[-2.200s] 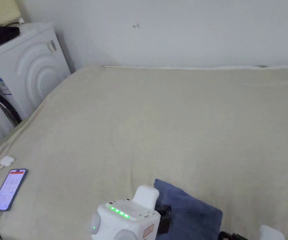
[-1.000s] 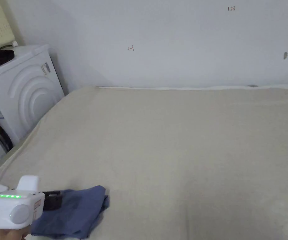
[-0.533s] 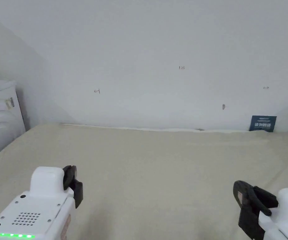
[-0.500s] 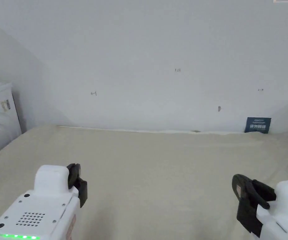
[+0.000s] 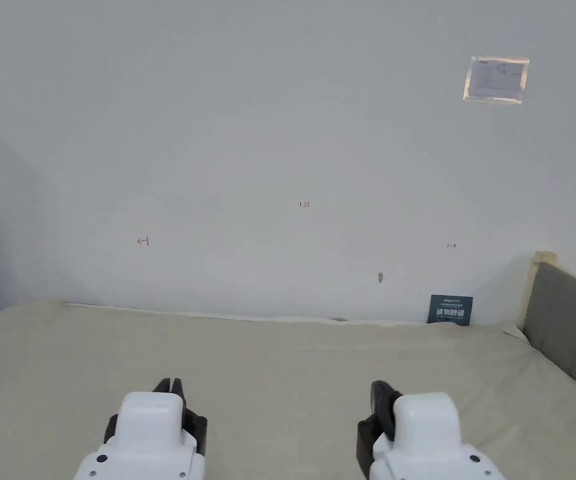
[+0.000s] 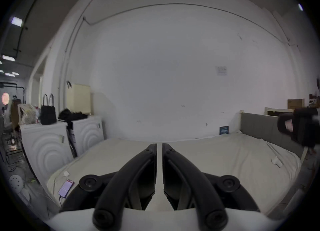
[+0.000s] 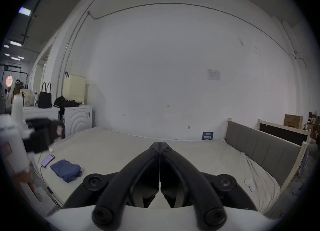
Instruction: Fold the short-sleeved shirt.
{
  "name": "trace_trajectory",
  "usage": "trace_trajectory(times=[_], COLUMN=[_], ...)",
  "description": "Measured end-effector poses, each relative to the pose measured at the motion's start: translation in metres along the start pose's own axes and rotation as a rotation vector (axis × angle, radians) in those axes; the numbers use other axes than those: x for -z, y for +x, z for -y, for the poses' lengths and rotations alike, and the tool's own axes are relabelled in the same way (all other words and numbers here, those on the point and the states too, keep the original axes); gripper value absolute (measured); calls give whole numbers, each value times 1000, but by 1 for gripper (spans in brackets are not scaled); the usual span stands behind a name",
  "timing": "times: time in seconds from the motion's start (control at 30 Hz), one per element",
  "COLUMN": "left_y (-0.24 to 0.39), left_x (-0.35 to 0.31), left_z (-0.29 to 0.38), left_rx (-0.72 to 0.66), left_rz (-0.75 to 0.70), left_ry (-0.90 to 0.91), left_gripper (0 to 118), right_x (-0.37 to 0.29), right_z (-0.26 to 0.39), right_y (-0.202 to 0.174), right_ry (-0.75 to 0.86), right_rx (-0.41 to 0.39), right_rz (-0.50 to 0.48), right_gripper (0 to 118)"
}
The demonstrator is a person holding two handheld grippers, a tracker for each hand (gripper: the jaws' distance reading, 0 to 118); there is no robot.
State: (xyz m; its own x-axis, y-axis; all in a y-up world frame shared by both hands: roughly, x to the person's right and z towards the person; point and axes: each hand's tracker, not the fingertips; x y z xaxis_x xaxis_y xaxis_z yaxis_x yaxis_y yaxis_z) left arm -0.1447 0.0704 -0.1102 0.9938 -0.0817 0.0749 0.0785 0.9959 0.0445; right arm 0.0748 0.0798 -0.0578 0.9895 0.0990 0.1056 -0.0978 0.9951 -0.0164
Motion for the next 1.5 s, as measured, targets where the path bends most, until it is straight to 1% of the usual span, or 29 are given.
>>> trace_trajectory(times=[0.03,0.07,0.1,0.13,0.27,0.3,0.33,0.37,0.4,0.43,0.47,0.57,0.63,0.67,0.73,0.83,0.9,1.0,1.03,1.1,1.13,1.17,1.2,1.23,1.27,1.3,1.37,1.43,1.5], left_y=[-6,-13,-14,-17,-26,-29,-31,-31,-32,-32,-32,-30,-29,-27,-19,0,7,13,14,16,17,16,17,17,12,6,0,-8,-7], left_x=[-1,-1,-1,-2,-4,-3,-2,1,3,2,1,6,4,4,1,-8,-11,-17,-19,-19,-19,-21,-20,-15,-12,-10,-8,-6,-10], left_z=[-5,-9,-15,-16,-16,-16,-16,-14,-13,-13,-13,-19,-29,-32,-40,-57,-66,-67,-67,-67,-64,-61,-59,-59,-60,-60,-60,-59,-56], left_rx=[-30,-82,-100,-98,-96,-92,-89,-96,-103,-113,-135,-144,-167,-181,-161,-96,-74,-64,-65,-72,-74,-78,-102,-114,-139,-173,-243,-272,-215], left_rz=[14,40,38,29,3,12,29,50,67,58,58,85,188,205,166,-42,-84,-37,-7,73,95,100,41,35,79,123,137,206,167], left_ry=[7,0,-1,-2,-10,-22,-53,-88,-116,-90,-64,-112,-136,-143,-107,-116,-135,-111,-92,-114,-84,-21,2,-45,-99,-126,-170,-165,-106], left_gripper=[7,7,7,7,8,11,40,79,111,118,118,118,118,118,118,118,118,118,118,118,118,118,118,118,118,118,118,118,118], right_x=[1,2,4,7,12,12,12,13,12,13,14,11,13,6,7,1,2,-2,-2,-5,-5,-4,-5,-5,-6,-7,-9,-10,-12], right_z=[0,-2,-5,-7,-8,-7,-7,-7,-8,-8,-9,-16,-19,-22,-26,-33,-36,-40,-41,-42,-42,-41,-40,-38,-37,-36,-37,-38,-41], right_y=[-4,-4,-4,-3,3,5,8,10,12,14,16,13,15,8,11,9,10,7,7,6,6,6,5,5,5,5,5,4,3], right_ry=[-7,-11,-26,-35,-51,-45,-48,-59,-20,-42,-34,-32,-31,-22,-17,-13,-8,-2,1,2,1,-2,-7,-10,-13,-14,-16,-11,-7], right_rx=[0,4,13,18,90,108,125,133,159,142,139,98,84,80,84,89,89,85,86,92,92,89,85,84,83,81,79,71,70], right_rz=[11,3,-25,-37,21,25,4,-4,-47,-5,0,9,20,19,16,7,10,7,4,-2,-2,0,4,6,7,2,1,9,10], right_gripper=[2,6,13,23,33,51,89,116,118,118,118,118,118,118,118,118,118,118,118,118,118,118,118,118,118,118,118,118,118])
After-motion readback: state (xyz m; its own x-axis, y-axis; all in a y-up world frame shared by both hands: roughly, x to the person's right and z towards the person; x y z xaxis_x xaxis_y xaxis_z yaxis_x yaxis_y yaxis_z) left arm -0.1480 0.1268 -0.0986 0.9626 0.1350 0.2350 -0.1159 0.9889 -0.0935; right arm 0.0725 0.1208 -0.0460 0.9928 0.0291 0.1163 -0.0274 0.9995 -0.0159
